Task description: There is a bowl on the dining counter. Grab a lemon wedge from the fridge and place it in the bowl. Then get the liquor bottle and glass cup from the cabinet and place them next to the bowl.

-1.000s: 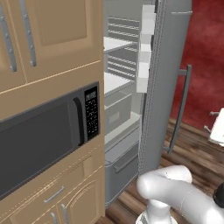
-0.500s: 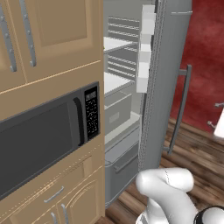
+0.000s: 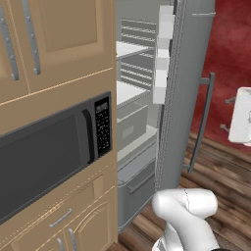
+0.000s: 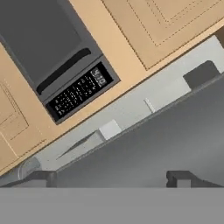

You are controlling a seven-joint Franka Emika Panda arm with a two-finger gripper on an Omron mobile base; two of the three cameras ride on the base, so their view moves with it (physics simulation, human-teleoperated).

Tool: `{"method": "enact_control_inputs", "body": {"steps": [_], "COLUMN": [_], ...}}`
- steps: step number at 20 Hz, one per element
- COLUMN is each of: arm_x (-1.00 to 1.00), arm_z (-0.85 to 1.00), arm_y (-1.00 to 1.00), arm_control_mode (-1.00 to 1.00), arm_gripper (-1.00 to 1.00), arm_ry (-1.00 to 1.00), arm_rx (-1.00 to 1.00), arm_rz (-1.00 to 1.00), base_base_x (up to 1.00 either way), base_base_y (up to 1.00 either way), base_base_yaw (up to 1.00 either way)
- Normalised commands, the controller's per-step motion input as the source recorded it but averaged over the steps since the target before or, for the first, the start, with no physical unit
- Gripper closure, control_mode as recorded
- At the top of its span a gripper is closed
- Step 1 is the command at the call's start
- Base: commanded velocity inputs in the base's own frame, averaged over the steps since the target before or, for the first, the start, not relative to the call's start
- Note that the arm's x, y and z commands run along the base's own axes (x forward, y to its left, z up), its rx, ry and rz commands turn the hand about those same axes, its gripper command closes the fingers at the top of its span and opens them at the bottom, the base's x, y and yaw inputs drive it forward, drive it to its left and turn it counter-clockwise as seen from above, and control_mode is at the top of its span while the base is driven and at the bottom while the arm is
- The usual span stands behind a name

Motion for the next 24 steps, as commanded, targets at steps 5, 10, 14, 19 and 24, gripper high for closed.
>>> {"method": "enact_control_inputs", "body": {"steps": [5,10,14,19,24], "arm_x": [-0.14,-0.23,-0.08,0.08,0.4], "arm_z": [0.47,0.15,0.02,-0.19,-0.14], "arm_y": [0.87,0.99,0.84,0.3,0.01], "arm_control_mode": [-1.0,-1.0,-1.0,-1.0,-1.0], "arm_gripper": [-1.0,-1.0,-1.0,-1.0,-1.0], "arm_ry": [0.0,0.0,0.03,0.1,0.0], "arm_rx": [-0.44,-0.42,-0.33,-0.12,-0.05], "arm_rz": [0.01,0.0,0.0,0.0,0.0], "base_base_x": [0.0,0.0,0.0,0.0,0.0], "base_base_y": [0.0,0.0,0.0,0.0,0.0], "base_base_yaw": [0.0,0.0,0.0,0.0,0.0]}}
